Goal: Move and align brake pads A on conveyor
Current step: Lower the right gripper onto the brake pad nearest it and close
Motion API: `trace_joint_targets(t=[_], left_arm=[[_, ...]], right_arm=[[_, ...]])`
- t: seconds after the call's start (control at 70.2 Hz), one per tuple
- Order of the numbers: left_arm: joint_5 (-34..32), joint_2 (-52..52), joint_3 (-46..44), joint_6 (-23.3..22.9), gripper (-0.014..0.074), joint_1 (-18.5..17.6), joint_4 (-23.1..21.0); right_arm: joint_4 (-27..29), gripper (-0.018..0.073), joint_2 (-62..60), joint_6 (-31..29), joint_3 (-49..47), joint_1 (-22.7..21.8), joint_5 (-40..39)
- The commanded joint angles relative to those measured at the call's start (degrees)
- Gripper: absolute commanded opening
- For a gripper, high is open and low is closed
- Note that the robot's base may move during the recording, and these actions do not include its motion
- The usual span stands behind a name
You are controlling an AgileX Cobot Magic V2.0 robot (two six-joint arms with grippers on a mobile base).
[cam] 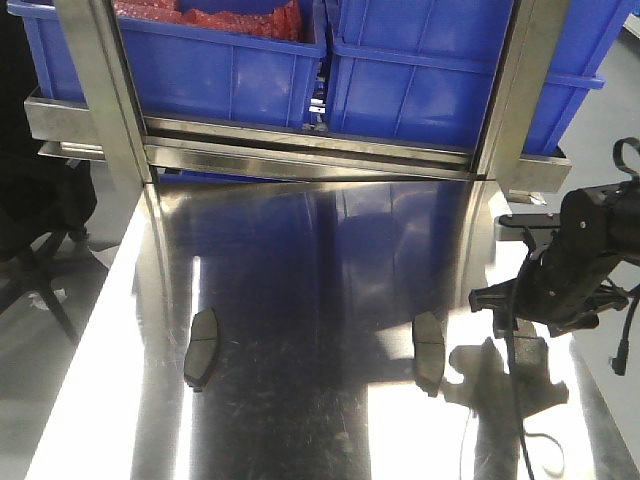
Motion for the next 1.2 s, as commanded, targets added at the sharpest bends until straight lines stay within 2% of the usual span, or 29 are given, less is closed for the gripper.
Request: trace_joint_targets(t=[0.0, 0.299, 0.456, 0.584, 0.926, 1.069, 1.183], left_arm=[[-4.1, -0.3, -1.6, -0.5, -0.0006, -0.2, -0.5], [-4.1, -0.3, -1.6, -0.5, -0.0006, -0.2, -0.5], [-4.1, -0.3, -1.6, -0.5, -0.0006, -0.2, -0.5], [-4.1, -0.3, -1.6, -0.5, -0.0006, -0.2, -0.5], [-4.1, -0.3, -1.6, -0.5, -0.0006, -0.2, -0.5], [-4.1, -0.3, -1.6, -0.5, -0.0006, -0.2, -0.5], [-4.1, -0.3, -1.6, -0.5, -0.0006, -0.2, -0.5]], right_arm=[[-0.3, 0.0488, -1.6, -0.2, -1.7, -0.1, 0.3], [-0.2, 0.0487, -0.9, 0.0, -1.7, -0.1, 1.9], [0.5, 0.0454, -0.9, 0.0, -1.7, -0.1, 2.1], [2.1, 0.0377, -0.9, 0.0, -1.7, -0.1, 2.0], [2.4, 0.0074, -1.1, 0.2, -1.7, -0.1, 1.5], [2.2, 0.0010, -2.8, 0.4, -1.7, -0.1, 0.7], [1.2, 0.0005, -5.5, 0.4, -1.7, -0.1, 0.4]])
